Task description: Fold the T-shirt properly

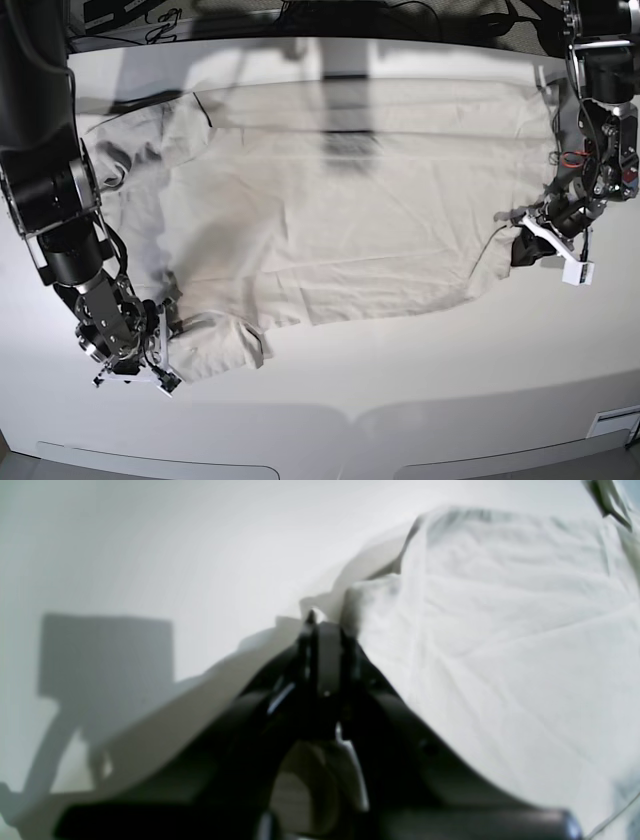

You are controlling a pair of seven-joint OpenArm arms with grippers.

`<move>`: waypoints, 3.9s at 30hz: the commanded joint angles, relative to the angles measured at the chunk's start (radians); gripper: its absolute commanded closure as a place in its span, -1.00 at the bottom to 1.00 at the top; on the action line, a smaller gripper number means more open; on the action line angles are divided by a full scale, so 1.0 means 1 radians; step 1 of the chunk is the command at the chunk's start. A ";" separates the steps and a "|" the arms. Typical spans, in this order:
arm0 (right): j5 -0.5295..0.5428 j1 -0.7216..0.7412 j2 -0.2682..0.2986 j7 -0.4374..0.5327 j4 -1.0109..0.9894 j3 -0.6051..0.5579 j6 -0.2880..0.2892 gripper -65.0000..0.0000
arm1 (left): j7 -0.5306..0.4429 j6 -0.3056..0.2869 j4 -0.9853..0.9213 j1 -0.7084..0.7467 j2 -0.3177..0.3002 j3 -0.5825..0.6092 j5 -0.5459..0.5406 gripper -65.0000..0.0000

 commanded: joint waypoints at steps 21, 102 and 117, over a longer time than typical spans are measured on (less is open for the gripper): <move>0.072 0.036 -0.018 -0.025 0.010 0.002 -0.046 0.24 | 0.022 -0.010 0.018 -0.014 -0.019 -0.005 -0.015 1.00; 0.715 -0.083 0.131 -0.001 -0.006 0.002 -0.079 0.33 | 0.077 -0.010 0.018 0.021 -0.019 -0.005 -0.015 1.00; 0.720 -0.083 0.128 -0.120 -0.006 0.002 -0.045 1.00 | 0.077 -0.010 0.018 0.021 -0.019 -0.005 -0.015 1.00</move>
